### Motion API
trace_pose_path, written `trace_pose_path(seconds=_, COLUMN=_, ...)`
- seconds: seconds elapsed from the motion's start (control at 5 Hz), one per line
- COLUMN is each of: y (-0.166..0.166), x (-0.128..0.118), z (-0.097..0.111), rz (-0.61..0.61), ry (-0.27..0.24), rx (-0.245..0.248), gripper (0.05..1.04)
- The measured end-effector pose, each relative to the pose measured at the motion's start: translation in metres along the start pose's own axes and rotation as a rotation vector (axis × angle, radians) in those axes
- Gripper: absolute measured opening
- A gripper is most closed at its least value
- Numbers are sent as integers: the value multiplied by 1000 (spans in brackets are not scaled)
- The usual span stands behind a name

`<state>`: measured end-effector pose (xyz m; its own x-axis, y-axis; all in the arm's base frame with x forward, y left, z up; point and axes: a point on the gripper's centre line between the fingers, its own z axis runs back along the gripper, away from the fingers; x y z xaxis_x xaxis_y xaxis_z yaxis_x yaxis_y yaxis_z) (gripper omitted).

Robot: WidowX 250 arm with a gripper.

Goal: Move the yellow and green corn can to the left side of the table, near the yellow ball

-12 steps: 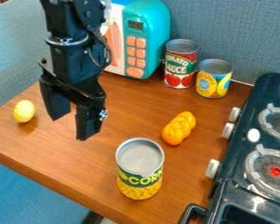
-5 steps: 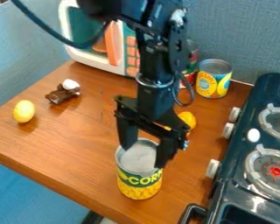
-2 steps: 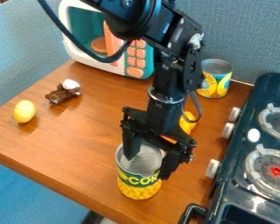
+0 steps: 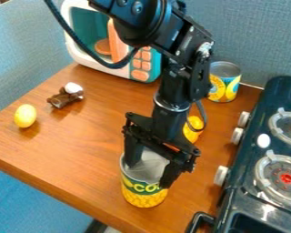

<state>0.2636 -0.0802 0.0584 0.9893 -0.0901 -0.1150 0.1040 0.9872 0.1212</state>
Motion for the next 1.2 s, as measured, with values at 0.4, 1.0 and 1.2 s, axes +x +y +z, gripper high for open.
trace_pose_path(seconds=0.4, y=33, x=5, z=-3, rz=57, ry=17, rx=43, gripper=1000)
trace_pose_path(seconds=1.0, y=165, x=-1, z=-22, rz=253, ry=199, rx=36, gripper=1001)
trace_pose_path(seconds=1.2, y=179, x=-1, z=-24, rz=251, ry=225, rx=37, gripper=1001)
